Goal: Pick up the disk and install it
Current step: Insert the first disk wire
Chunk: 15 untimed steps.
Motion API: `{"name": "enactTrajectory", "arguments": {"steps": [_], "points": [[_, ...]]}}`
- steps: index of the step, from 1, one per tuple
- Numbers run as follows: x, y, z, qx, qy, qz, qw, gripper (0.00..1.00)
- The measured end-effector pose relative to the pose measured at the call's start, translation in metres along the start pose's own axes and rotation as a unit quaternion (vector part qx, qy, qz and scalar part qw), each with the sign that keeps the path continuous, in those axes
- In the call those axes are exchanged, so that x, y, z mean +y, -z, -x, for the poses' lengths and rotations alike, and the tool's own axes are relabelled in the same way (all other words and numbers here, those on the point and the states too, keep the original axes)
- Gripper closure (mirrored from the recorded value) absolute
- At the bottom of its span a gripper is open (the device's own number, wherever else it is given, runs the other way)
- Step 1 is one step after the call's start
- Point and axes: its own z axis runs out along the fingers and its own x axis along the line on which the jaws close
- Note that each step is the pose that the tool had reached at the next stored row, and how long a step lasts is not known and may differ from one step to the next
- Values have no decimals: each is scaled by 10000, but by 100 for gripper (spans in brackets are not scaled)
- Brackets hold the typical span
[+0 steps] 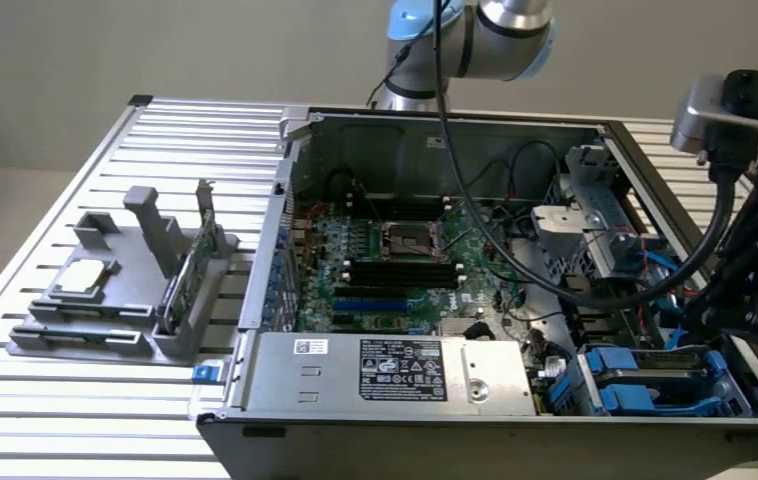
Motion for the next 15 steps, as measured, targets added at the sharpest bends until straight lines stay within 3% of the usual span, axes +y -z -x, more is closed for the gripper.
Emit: {"name": "enactTrajectory", "arguments": {"steps": [7, 11, 15], "points": [[0, 0, 0, -19, -530, -35, 9986, 78], [0, 0, 0, -33, -838, -53, 9965, 78], [0, 0, 0, -48, -1141, -71, 9934, 78]]}}
